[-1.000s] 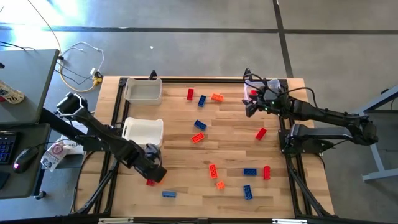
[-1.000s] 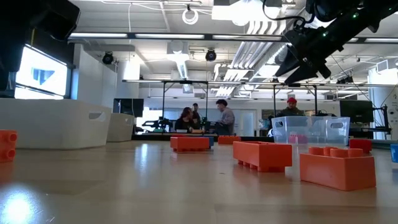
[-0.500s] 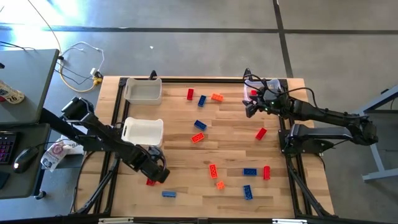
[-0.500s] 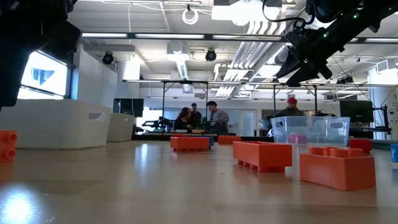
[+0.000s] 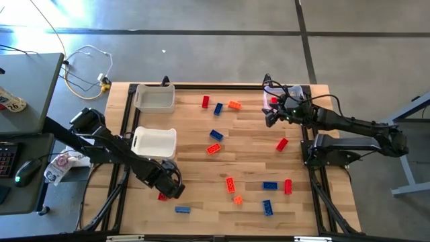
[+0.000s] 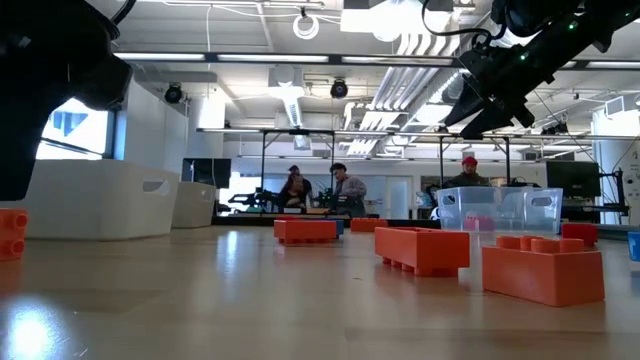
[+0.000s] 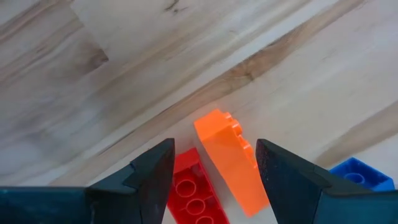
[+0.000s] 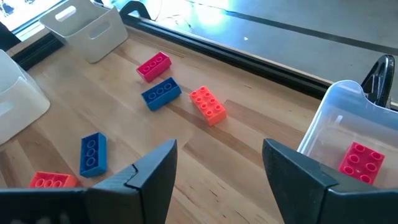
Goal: Sort & place blocks by color
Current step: Put the orange game piece into the white bin
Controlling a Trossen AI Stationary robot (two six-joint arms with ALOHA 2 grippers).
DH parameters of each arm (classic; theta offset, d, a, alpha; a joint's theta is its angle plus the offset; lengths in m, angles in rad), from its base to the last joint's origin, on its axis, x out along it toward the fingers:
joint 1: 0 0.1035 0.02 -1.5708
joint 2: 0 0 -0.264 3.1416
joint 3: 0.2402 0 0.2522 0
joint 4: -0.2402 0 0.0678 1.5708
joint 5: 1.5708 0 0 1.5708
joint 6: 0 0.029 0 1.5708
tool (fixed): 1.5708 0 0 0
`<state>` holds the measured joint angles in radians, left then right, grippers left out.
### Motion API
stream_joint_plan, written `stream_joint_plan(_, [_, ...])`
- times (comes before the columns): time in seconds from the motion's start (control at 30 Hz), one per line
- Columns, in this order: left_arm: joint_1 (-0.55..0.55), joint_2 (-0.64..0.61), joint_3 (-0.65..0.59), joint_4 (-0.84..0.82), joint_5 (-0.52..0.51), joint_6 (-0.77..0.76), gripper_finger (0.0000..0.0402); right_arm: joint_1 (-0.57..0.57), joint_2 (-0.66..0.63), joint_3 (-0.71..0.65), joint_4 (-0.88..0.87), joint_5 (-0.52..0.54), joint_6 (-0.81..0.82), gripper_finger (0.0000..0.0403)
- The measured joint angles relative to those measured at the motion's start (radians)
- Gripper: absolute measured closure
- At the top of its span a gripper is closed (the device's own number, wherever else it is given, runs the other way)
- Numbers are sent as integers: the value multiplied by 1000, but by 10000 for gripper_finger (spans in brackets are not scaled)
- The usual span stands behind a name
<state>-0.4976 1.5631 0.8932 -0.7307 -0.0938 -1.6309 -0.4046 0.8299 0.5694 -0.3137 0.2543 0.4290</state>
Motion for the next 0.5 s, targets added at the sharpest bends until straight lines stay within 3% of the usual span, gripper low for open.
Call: stream_joint_plan(0.5, [0,45,0,55,21,11,190,0,0,0,0,0,5,181])
